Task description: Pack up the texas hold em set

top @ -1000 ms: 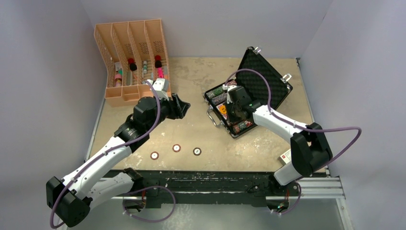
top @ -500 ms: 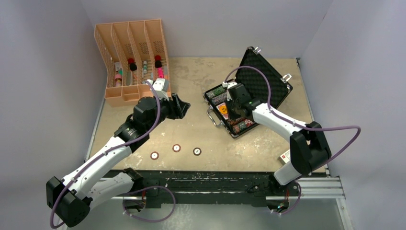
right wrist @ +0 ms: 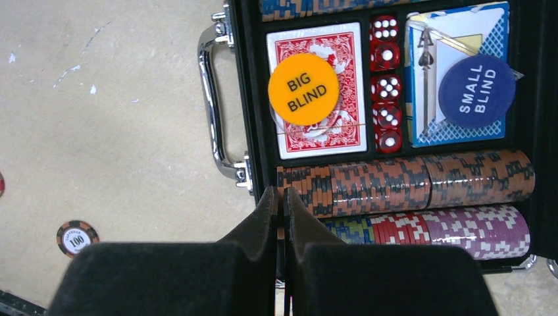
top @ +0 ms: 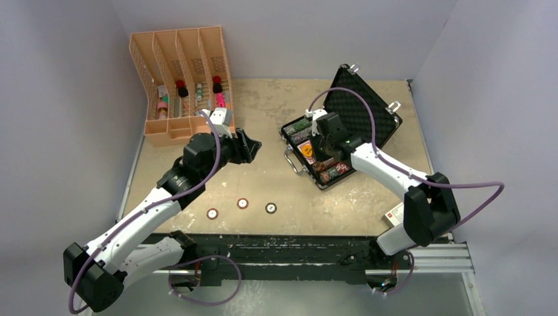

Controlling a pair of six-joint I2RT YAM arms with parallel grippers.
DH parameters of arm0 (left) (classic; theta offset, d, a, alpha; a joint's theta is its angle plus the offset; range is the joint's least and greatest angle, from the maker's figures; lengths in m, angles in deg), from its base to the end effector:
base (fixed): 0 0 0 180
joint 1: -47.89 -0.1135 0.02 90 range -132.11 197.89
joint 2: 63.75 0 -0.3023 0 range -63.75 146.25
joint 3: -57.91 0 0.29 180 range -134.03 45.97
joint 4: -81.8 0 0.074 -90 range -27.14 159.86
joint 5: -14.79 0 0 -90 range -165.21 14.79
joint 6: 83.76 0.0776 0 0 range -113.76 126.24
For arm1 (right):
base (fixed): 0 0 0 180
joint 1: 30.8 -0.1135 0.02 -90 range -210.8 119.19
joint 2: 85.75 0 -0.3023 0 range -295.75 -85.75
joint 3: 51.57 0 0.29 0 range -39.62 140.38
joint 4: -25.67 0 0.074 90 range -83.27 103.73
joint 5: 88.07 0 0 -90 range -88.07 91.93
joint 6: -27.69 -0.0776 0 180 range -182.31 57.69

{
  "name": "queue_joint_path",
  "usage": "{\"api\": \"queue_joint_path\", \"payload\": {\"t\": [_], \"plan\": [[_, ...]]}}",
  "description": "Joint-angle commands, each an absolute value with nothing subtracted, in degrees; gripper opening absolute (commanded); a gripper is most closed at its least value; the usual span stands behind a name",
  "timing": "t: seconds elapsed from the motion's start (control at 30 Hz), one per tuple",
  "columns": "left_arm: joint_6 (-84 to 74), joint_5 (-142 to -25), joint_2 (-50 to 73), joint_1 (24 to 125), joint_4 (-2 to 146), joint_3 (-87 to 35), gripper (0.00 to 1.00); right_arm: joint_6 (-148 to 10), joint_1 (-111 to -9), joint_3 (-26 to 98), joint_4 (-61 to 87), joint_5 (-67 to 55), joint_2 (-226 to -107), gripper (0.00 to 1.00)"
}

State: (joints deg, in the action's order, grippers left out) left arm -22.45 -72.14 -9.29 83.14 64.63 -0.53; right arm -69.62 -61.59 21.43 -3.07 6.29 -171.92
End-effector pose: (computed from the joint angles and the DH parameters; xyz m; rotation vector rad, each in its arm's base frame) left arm 0.2319 -0.1588 0.3450 0.0671 1.8630 -0.7399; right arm 0.3422 0.1970 0.2479 -0.4321 2.2723 0.2536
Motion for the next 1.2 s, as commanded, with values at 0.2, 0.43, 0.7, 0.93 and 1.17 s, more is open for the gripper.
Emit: {"api": "queue_joint_path", "payload": {"t": [0.2, 0.43, 0.7, 0.93, 1.17], "plan": [[-21.2, -71.9, -10.3, 82.7, 67.6, -1.0, 0.56, -68.1, -61.6, 22.7, -3.7, 3.7, -174.5, 0.00], [-21.2, -72.0, -10.1, 82.8, 67.7, -1.0, 0.56, -67.5, -61.7, 23.3, -5.2, 3.4, -176.3, 0.00], [-21.2, -72.0, -10.1, 82.8, 67.7, -1.0, 0.56, -65.7, -62.8, 25.8, -10.0, 5.1, -179.8, 0.03], [-21.3, -72.0, -10.1, 82.8, 67.6, -1.0, 0.56, -66.5, -63.8, 27.1, -11.8, 7.3, -178.7, 0.31], [-21.4, -71.8, -10.2, 82.8, 67.5, -1.0, 0.56, -69.3, -63.8, 28.3, -11.0, 7.2, -177.0, 0.23]]}}
